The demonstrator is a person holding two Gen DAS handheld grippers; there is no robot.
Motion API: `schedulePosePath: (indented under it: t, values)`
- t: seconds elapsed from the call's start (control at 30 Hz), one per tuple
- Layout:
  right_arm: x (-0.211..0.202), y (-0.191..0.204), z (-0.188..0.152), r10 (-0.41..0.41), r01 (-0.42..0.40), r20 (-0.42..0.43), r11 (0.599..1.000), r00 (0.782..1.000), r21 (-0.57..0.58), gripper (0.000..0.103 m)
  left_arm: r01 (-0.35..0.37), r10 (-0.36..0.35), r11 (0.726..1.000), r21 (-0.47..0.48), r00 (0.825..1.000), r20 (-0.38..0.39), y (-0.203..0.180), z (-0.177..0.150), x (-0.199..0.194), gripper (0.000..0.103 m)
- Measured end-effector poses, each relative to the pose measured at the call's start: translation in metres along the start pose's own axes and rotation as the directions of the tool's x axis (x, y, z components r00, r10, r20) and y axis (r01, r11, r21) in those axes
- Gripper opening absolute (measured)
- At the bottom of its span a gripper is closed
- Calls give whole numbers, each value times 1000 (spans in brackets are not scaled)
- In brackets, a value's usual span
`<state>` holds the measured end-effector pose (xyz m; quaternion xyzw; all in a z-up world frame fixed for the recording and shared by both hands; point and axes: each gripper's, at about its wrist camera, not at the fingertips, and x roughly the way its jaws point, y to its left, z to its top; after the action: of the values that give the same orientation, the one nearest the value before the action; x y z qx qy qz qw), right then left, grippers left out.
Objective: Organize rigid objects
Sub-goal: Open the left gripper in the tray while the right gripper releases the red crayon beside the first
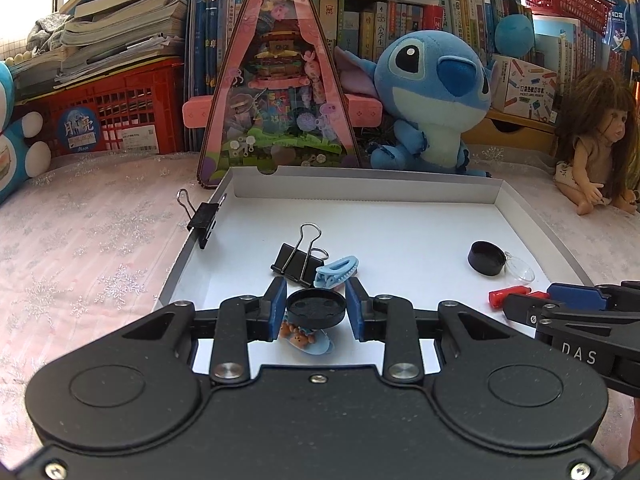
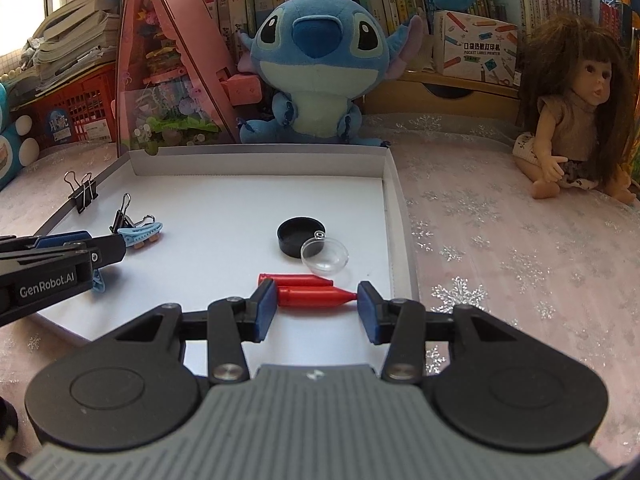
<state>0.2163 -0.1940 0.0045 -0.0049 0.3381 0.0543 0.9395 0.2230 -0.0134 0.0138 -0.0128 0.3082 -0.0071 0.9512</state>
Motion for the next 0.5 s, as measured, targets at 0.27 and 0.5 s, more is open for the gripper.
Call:
schedulePosePath:
  t: [0.27,0.5]
  values:
    - [-7,-4,-1,8,-8,13,1000,1000,10,63,11,-11,1000,3,1000,18,-2,2,-10,41]
    - [-24,-4,-1,16,-16,56,1000,998,-1,77,30,-30,1000,-3,999,29,1,4,-26,60]
